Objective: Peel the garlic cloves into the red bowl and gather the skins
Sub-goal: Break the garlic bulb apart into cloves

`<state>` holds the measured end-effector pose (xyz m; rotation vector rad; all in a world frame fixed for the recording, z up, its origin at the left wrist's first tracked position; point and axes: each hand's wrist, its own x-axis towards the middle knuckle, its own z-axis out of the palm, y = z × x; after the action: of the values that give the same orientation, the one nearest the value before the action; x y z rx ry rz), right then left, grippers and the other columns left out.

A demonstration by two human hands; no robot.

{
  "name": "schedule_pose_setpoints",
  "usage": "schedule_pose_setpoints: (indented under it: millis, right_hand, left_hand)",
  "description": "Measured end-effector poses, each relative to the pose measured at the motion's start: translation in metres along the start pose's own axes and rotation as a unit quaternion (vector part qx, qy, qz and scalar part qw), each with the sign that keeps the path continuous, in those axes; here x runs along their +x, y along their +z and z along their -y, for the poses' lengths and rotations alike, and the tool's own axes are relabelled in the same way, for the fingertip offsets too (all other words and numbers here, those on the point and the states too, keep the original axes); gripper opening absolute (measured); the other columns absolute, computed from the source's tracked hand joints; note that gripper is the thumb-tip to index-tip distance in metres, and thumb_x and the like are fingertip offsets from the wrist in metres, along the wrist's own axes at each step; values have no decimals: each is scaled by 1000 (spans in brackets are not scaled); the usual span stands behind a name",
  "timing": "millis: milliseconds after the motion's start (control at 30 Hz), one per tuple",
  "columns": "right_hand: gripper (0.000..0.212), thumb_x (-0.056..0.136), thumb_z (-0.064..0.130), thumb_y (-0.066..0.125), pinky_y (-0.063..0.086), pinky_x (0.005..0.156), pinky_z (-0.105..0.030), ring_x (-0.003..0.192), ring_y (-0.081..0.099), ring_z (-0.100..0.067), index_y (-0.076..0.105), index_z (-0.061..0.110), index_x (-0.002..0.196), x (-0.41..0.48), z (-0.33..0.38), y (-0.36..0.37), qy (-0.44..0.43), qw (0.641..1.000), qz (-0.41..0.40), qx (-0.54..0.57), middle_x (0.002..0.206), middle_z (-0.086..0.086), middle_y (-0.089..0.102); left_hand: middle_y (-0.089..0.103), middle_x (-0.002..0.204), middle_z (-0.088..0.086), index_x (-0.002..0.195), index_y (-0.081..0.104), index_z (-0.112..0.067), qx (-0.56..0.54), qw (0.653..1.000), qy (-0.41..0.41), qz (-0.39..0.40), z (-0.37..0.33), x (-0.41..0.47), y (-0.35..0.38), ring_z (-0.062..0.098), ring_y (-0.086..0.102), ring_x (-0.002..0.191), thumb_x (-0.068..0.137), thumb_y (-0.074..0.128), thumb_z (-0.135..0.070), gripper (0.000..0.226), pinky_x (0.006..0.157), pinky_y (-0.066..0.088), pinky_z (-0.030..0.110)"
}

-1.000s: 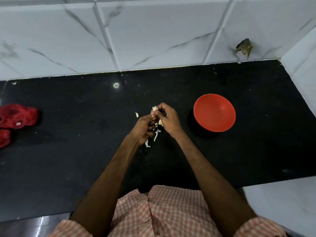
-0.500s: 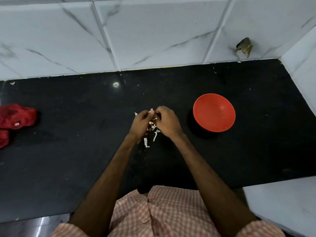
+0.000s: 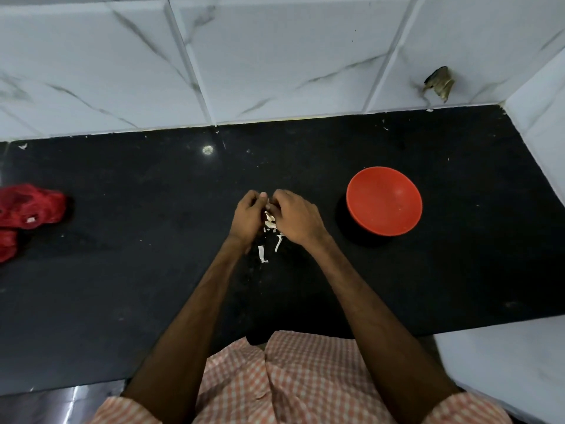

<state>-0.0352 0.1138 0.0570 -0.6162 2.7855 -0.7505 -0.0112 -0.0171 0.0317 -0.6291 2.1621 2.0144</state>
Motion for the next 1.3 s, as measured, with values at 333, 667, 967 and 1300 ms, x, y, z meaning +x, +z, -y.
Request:
schedule_pose_setpoints:
  millis: [333, 667, 967, 1300]
  right_hand:
    - [34, 106, 37, 40, 49, 68, -42, 71, 60, -17, 59, 16, 86, 5, 6, 1, 135, 970, -33, 199, 78, -1, 63]
    - [34, 106, 23, 44, 45, 68, -34, 69, 52, -10, 59, 14, 78, 5, 14, -4, 133, 937, 12, 324, 74, 0, 57]
    - [33, 107, 20, 44, 35, 44, -20, 50, 46, -6, 63, 13, 80, 11, 15, -19, 157, 889, 25, 429, 65, -1, 56]
    - [20, 103, 8, 52, 58, 57, -25, 68, 65, -16, 65, -5, 111, 8, 1, -29, 203, 830, 82, 514, 86, -15, 68]
  left_hand:
    - [50, 65, -3, 75, 48, -14, -110, 991, 70, -30, -8, -9, 17, 8, 46, 59, 105, 49, -22, 31, 53, 42, 23]
    - [46, 68, 0, 74, 47, -17, -102, 986, 99, -83, -8, -6, 21, 13, 40, 63, 104, 50, -23, 32, 56, 38, 27]
    - [54, 66, 0, 87, 55, -13, -226, 972, 48, -34, -22, -18, 18, 8, 51, 54, 105, 48, -28, 25, 45, 40, 20]
    - [67, 79, 1, 89, 66, -10, -96, 985, 132, -56, -4, -12, 4, 16, 62, 73, 100, 57, -10, 14, 68, 52, 33]
